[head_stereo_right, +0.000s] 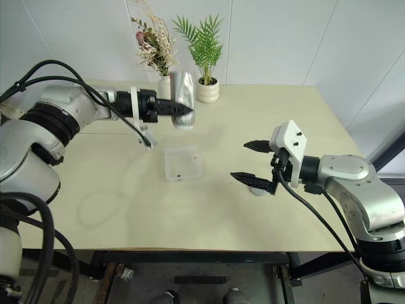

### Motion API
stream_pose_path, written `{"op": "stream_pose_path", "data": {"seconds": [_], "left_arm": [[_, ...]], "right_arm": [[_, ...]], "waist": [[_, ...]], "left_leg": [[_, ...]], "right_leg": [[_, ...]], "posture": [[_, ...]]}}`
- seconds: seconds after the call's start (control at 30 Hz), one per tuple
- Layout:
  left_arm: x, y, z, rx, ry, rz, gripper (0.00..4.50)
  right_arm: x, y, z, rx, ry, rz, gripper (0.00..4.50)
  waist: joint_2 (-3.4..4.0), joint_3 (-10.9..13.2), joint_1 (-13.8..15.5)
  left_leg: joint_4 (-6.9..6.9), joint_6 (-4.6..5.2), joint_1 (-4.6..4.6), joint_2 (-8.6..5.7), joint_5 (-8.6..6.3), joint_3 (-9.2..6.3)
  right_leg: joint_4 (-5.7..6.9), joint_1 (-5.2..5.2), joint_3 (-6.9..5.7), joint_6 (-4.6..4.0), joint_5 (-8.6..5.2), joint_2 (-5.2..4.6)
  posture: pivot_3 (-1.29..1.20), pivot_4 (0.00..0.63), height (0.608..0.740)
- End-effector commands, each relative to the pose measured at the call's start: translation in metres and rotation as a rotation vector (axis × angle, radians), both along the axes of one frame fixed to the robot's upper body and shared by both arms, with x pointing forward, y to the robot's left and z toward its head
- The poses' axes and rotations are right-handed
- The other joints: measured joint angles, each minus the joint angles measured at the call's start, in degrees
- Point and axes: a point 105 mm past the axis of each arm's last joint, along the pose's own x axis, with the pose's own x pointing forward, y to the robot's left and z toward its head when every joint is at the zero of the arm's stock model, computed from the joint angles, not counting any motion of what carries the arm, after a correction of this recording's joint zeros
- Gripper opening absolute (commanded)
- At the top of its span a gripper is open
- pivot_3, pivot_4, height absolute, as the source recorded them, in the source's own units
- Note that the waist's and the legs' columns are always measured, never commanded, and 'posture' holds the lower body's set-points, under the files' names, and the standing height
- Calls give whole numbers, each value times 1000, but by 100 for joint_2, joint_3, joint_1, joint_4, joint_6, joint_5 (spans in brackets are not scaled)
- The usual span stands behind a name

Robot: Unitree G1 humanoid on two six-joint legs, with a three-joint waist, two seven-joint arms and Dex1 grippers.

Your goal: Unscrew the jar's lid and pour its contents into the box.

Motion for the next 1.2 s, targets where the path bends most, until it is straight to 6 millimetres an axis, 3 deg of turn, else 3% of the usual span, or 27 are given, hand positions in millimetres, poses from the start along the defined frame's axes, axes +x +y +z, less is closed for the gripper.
{"op": "stream_pose_path", "data": {"seconds": [0.03, 0.17, 0.33, 0.47, 0.6, 0.67, 0.77, 1.0, 1.2], "left_arm": [[4, 20, 13, -288, 171, 82, 2129], [9, 39, 3, -598, 426, 122, 2129], [19, 73, -27, -1071, 807, 120, 2129], [20, 104, -47, -1529, 1062, -68, 2129], [16, 126, -65, -1747, 1192, -189, 2129], [14, 136, -88, -1893, 1343, -295, 2129], [7, 137, -123, -1934, 1476, -306, 2129], [4, 130, -169, -1938, 1743, -190, 2129], [2, 130, -180, -1857, 1821, -25, 2129]], "right_arm": [[-2, 1, 9, -5, -49, 4, 4500], [-3, 0, 10, 0, -50, 4, 4500], [-8, 1, 12, 16, -62, 40, 4500], [-10, 0, 15, 31, -60, 70, 4500], [-9, -2, 13, 11, -58, 72, 4500], [-7, -1, 15, 20, -59, 72, 4500], [-6, 2, 14, 22, -52, 82, 4500], [-4, 1, 16, 2, -43, 95, 4500], [-8, -2, 16, 13, -39, 114, 4500]], "waist": [[0, 0, -8], [4, -3, 8], [4, -3, 6], [6, -3, -2], [6, -4, -20], [7, -4, -13], [11, -6, -26], [10, -6, -19], [11, -7, -35]], "left_leg": [[-3, 0, 1, 0, 0, 2], [-3, -1, 8, 1, 1, 7], [11, 1, 6, 3, 2, 12], [26, 3, 6, 4, 2, 10], [53, 5, 8, 7, 2, 5], [75, 6, 6, 7, 1, -1], [88, 9, 16, 6, 2, -1], [89, 20, 15, 5, 22, -12], [82, 22, 14, 5, 24, -14]], "right_leg": [[0, 0, 1, 0, 0, 0], [2, 2, 3, 0, 0, -1], [13, 1, 4, -1, 0, -1], [27, 4, 3, -1, 0, -1], [50, 6, 1, -2, 1, 2], [66, 7, 0, -2, 1, 3], [74, 21, 0, -1, 6, 2], [68, 24, -1, 2, 36, 7], [45, 31, -1, 5, 46, 7]], "posture": [[0, 150, 740], [0, 150, 740], [0, 150, 740], [0, 150, 740], [0, 150, 740], [0, 150, 740], [0, 150, 740], [0, 150, 740], [0, 150, 740]]}}
